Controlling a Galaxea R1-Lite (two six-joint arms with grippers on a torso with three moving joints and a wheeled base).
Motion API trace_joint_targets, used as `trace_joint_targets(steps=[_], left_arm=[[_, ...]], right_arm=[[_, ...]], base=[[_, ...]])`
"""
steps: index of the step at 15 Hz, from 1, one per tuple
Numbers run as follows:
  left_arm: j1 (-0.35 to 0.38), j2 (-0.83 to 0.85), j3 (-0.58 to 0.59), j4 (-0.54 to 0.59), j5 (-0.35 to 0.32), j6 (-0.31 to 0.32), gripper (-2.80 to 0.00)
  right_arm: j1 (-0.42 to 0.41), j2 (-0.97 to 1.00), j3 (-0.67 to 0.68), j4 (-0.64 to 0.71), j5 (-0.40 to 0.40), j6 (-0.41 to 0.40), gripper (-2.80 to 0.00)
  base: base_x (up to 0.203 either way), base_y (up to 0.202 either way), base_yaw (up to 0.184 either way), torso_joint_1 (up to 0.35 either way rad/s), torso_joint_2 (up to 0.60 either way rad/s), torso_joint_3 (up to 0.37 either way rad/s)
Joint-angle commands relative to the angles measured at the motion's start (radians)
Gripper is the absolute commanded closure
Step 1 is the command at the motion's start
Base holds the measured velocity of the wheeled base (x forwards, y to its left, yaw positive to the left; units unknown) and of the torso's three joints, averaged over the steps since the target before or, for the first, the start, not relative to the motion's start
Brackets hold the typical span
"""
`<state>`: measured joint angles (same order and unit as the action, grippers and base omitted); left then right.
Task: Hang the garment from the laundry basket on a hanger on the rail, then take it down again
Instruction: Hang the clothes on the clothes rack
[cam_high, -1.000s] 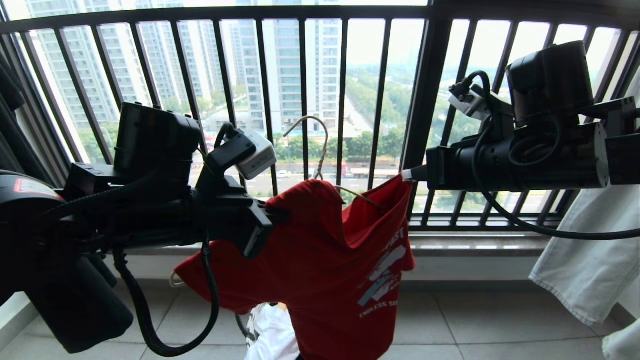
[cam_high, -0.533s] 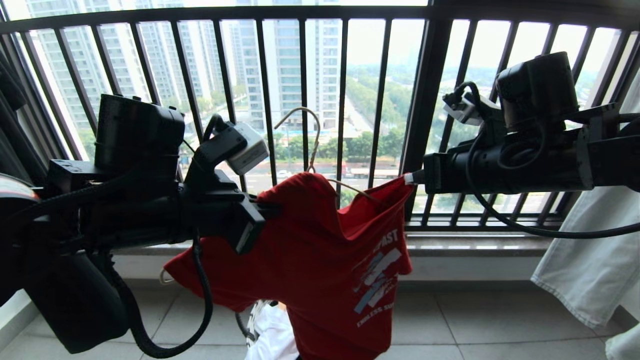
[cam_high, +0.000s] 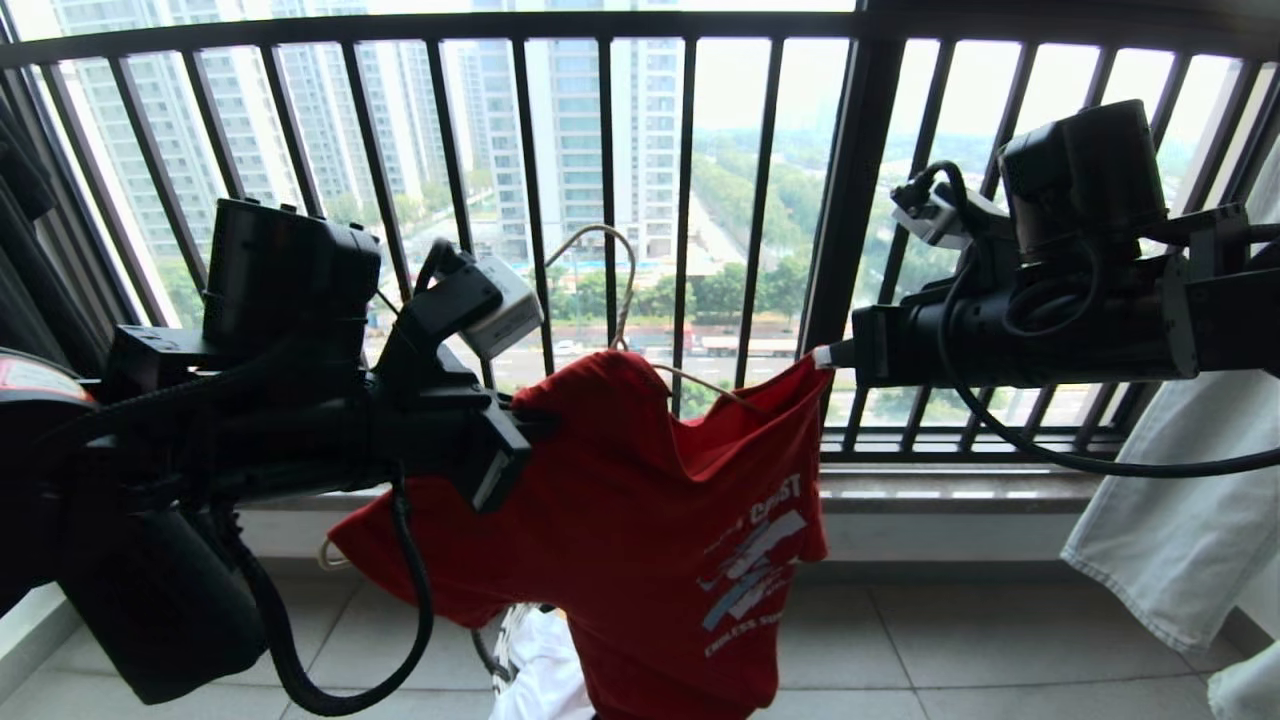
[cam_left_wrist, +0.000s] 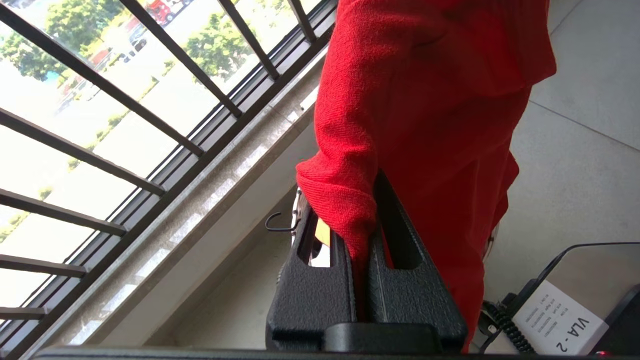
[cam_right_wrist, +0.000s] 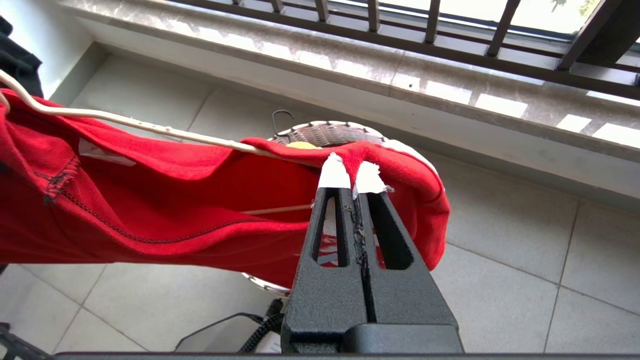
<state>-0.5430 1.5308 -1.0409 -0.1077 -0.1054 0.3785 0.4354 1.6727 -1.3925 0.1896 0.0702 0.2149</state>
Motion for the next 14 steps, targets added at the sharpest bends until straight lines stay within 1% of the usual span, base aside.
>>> trace_joint_targets(steps=[1, 5, 7, 10, 14], left_arm=[[0.0, 0.017, -0.002, -0.001, 0.013, 0.004, 0.0], [-0.006, -0.058, 0.018, 0.005, 0.012, 0.003, 0.0], [-0.013, -0.066, 0.026, 0.003, 0.01, 0.003, 0.0], [-0.046, -0.078, 0.038, 0.007, 0.011, 0.002, 0.0], [-0.046, -0.06, 0.038, 0.0, 0.021, 0.007, 0.0]], right_arm=[[0.009, -0.009, 0.001, 0.003, 0.0, 0.002, 0.0], [-0.015, 0.015, 0.002, -0.002, -0.013, -0.02, 0.0], [-0.015, 0.015, 0.014, -0.006, -0.016, -0.045, 0.0], [-0.015, 0.015, 0.035, -0.023, -0.017, -0.063, 0.0], [-0.012, -0.011, 0.047, -0.035, -0.017, -0.068, 0.0]], base=[[0.0, 0.0, 0.0, 0.0, 0.0, 0.0], [0.0, 0.0, 0.0, 0.0, 0.0, 0.0], [0.0, 0.0, 0.0, 0.0, 0.0, 0.0], [0.0, 0.0, 0.0, 0.0, 0.0, 0.0], [0.0, 0.0, 0.0, 0.0, 0.0, 0.0]])
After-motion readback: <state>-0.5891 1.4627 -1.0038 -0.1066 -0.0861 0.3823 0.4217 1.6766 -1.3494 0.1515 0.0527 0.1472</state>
